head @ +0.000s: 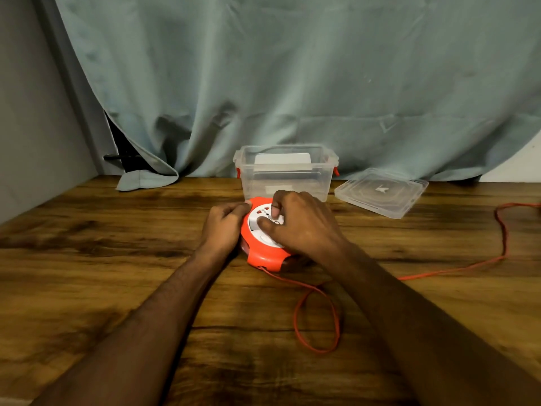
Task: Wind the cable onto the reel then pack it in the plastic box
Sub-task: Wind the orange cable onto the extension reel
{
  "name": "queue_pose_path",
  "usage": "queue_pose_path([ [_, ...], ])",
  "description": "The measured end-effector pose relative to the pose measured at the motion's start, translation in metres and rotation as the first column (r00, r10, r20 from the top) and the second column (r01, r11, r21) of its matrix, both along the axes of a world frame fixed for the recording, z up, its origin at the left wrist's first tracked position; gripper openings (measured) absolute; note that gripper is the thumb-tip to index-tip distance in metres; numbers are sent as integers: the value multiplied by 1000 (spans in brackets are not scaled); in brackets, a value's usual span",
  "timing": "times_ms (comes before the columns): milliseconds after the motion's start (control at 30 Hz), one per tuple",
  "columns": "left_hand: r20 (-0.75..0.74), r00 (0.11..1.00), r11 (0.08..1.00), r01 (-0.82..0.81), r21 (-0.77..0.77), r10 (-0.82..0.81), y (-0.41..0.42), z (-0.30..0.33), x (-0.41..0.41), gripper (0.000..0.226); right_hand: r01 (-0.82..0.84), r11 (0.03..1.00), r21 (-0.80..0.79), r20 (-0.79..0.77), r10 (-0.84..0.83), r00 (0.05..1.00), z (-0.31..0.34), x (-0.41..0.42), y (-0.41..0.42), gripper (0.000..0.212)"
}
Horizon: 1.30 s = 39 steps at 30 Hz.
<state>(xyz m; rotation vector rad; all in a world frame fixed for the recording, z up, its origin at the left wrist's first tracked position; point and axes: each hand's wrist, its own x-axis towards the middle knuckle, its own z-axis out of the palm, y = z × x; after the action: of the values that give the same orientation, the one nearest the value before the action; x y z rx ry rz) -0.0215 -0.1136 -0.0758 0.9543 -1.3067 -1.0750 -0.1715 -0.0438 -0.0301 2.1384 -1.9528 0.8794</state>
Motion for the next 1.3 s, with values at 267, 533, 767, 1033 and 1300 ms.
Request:
queue_pose_path([
  [267, 5, 1000, 1000, 5, 26, -5, -4, -3, 0, 23, -258, 946, 196, -22, 267, 963, 22, -37, 9, 51],
  [533, -20, 1000, 1000, -13, 26, 14, -3, -1, -2, 22, -225, 953, 201, -35, 236, 971, 21, -43, 8, 66],
  [767, -10, 1000, 1000, -27, -3, 27, -6, -4, -1, 22, -30, 998, 57, -142, 38, 989, 5, -21, 4, 58],
  [1033, 14, 1000, 1000, -27, 8, 27, -4, -3, 0, 27, 0, 997, 76, -80, 6, 997, 4, -13, 4, 57],
  [1300, 27, 999, 999, -32, 18, 32, 2, 2, 0, 24, 132, 991, -30, 42, -131, 990, -6, 15, -4, 53],
])
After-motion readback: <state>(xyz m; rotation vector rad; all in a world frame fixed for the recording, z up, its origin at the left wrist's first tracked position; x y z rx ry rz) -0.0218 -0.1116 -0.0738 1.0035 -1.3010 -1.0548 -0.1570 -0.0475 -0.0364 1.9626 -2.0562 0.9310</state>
